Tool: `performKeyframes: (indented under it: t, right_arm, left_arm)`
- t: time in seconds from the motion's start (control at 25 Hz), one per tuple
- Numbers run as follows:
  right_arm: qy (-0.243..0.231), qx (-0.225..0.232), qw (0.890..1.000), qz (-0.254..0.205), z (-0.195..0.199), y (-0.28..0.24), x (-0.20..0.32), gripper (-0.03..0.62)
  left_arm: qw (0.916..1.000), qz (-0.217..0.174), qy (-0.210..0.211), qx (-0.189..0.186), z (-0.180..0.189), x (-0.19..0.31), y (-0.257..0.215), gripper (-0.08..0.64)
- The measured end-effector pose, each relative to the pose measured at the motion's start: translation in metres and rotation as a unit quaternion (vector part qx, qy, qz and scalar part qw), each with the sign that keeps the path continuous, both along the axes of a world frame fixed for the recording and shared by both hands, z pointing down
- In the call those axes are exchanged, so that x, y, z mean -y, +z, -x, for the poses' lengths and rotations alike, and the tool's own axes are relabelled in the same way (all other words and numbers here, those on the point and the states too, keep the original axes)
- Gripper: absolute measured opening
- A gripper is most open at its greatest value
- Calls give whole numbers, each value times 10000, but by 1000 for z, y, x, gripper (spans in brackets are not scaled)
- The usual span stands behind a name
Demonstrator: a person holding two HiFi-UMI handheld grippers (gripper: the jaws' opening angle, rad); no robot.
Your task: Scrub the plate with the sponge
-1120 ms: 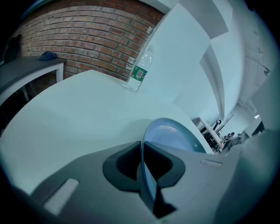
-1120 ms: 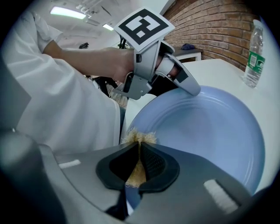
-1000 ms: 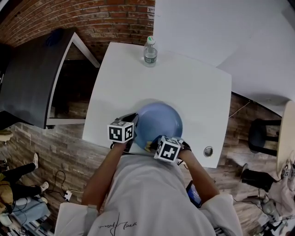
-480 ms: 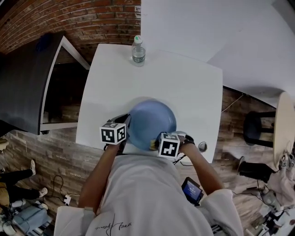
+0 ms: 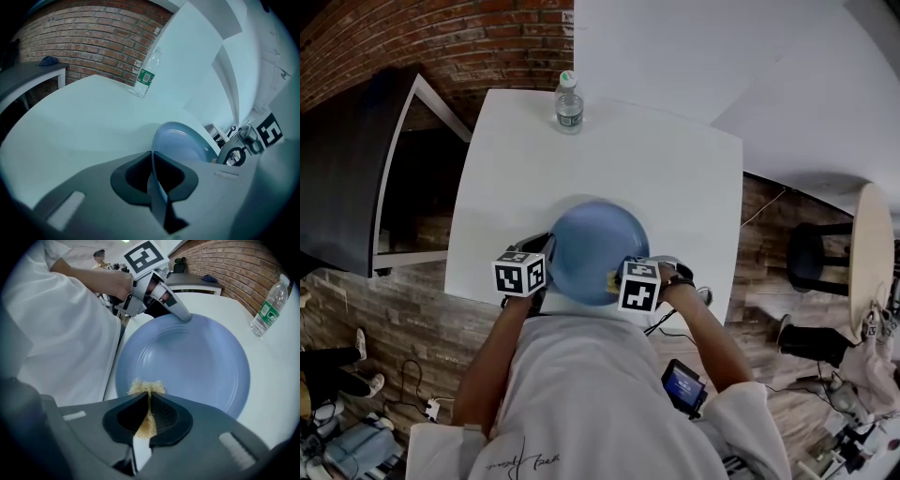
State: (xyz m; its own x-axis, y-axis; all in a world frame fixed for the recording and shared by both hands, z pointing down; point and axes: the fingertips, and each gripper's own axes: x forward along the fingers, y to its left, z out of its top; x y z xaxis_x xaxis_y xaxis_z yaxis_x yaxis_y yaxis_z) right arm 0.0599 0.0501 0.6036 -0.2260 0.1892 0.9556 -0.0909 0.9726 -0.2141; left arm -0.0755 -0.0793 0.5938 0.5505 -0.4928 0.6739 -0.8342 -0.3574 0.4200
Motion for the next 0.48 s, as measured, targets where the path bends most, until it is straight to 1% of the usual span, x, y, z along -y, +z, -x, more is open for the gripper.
performKeyframes:
  t: [0.28, 0.48]
  right_arm:
    - [246, -281, 9965, -749, -19, 4, 39, 23]
    - [349, -310, 9940, -985, -20, 2, 52, 25]
  left_arm:
    - [10000, 28, -2, -23, -3, 0, 1, 32]
    - [10000, 41, -7, -32, -1, -1, 0, 32]
